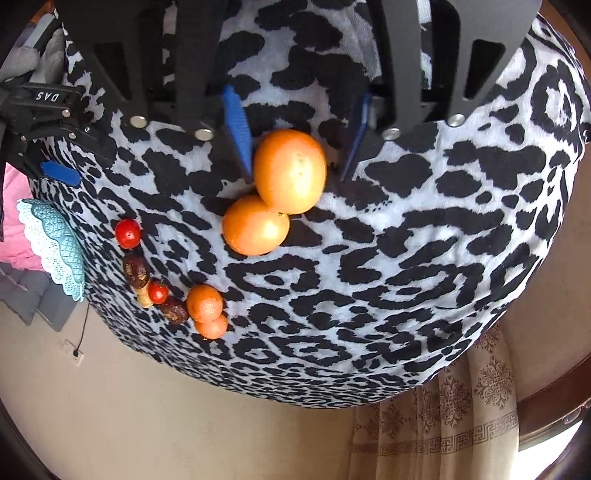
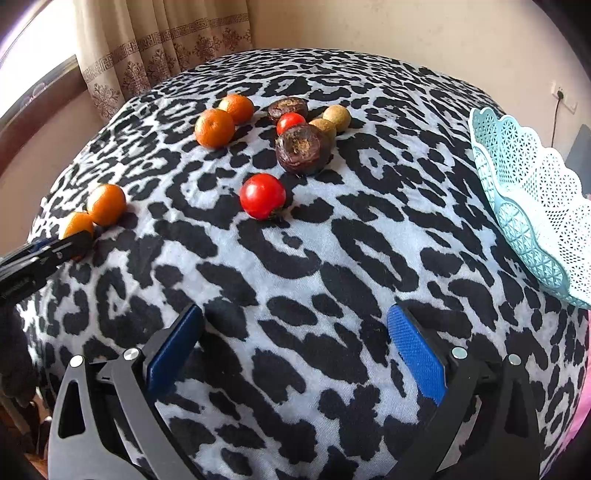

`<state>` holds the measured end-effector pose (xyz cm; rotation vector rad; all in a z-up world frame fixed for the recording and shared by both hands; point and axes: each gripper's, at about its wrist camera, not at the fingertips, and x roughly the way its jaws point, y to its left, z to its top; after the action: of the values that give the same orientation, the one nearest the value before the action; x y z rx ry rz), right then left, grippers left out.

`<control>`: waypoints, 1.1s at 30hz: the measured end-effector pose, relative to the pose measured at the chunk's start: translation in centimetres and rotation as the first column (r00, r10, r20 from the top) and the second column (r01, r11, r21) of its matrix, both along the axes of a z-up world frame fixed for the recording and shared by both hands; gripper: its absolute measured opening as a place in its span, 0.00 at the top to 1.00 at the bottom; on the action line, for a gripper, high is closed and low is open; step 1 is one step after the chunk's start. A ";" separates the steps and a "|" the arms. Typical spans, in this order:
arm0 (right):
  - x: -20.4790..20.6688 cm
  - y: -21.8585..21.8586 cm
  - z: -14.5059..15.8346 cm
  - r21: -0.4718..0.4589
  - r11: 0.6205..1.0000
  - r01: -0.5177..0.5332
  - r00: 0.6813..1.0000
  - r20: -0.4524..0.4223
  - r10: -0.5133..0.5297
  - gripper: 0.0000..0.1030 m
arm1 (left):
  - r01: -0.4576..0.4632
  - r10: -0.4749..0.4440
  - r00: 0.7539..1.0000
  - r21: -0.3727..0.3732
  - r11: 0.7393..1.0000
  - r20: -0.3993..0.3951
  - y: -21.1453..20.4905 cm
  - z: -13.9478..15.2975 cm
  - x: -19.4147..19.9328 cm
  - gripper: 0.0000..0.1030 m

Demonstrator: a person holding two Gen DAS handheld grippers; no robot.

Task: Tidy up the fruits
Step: 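Lower the left tool onto the large orange and close its fingers, then grasp the red tomato with the right tool while the left tool holds the orange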

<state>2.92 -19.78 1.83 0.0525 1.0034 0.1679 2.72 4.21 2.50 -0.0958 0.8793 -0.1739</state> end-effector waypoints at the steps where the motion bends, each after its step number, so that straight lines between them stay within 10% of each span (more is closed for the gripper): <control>1: 0.0 0.0 0.3 0.008 1.000 -0.003 1.000 0.002 0.003 0.02 | 0.008 -0.008 1.000 -0.007 1.000 0.000 0.1 0.0 0.0 0.63; 11: 1.3 0.4 3.6 0.023 1.000 -0.007 0.996 0.090 0.005 0.04 | 0.010 -0.010 1.000 -0.016 1.000 0.013 0.5 1.0 -0.6 0.63; 15: 2.9 0.8 3.4 0.033 0.999 -0.012 0.997 0.079 0.009 0.26 | 0.002 -0.001 1.000 -0.016 1.000 0.029 0.8 1.6 -0.8 0.63; 33: 6.9 1.8 1.2 0.022 1.000 -0.012 0.999 0.032 0.011 0.63 | -0.025 0.025 1.000 0.005 1.000 0.011 1.0 1.3 -0.4 0.63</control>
<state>9.79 -18.01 3.01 0.0639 0.9702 0.1902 2.32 5.23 3.82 -0.1007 0.8678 -0.1486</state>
